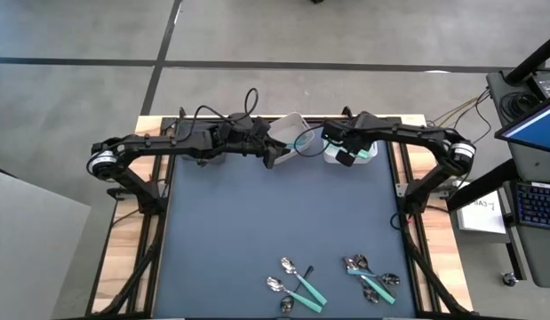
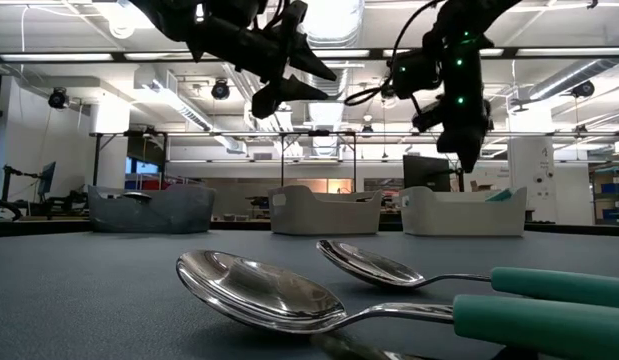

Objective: Sort silverware by color (type)
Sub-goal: Put the light blue spoon into the white bin, then put the blue spoon into the gray bin

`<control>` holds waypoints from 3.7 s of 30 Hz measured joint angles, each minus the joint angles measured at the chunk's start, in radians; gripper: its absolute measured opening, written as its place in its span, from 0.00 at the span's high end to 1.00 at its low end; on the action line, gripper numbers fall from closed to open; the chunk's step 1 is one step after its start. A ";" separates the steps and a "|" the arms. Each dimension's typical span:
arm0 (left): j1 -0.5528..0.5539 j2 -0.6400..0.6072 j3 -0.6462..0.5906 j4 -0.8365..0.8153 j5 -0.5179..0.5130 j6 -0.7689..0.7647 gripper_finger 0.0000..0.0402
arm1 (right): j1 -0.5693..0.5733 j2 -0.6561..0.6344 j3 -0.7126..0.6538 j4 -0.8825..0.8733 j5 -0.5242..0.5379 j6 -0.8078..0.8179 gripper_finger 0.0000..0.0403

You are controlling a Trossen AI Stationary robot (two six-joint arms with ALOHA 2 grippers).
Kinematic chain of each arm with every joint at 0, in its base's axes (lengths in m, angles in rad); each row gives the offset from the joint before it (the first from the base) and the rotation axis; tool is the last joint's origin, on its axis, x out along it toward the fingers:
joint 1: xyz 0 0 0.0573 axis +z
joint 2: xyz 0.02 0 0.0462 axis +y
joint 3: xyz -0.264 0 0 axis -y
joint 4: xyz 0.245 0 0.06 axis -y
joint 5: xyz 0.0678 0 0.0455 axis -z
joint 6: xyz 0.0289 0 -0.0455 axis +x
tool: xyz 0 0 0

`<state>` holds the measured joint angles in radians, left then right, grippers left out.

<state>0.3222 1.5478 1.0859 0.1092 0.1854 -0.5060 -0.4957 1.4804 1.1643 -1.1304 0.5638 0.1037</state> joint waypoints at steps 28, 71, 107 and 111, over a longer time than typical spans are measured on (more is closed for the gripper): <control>0.002 0.000 0.000 -0.066 0.008 0.196 0.63 | 0.859 -0.136 0.036 -0.084 -0.546 0.962 0.74; -0.152 -0.004 0.000 0.015 0.138 -0.072 0.63 | 1.291 -0.136 -0.325 0.430 -0.624 0.786 0.79; -0.155 -0.005 0.000 0.015 0.083 -0.065 0.63 | 1.343 -0.077 -0.416 0.674 -0.617 0.860 0.79; -0.155 -0.005 0.000 0.015 0.083 -0.065 0.63 | 1.353 -0.030 -0.415 0.681 -0.617 0.868 0.79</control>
<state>0.1669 1.5429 1.0859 0.1238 0.2684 -0.5709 0.8574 1.4503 0.7493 -0.4496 -0.0528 0.9717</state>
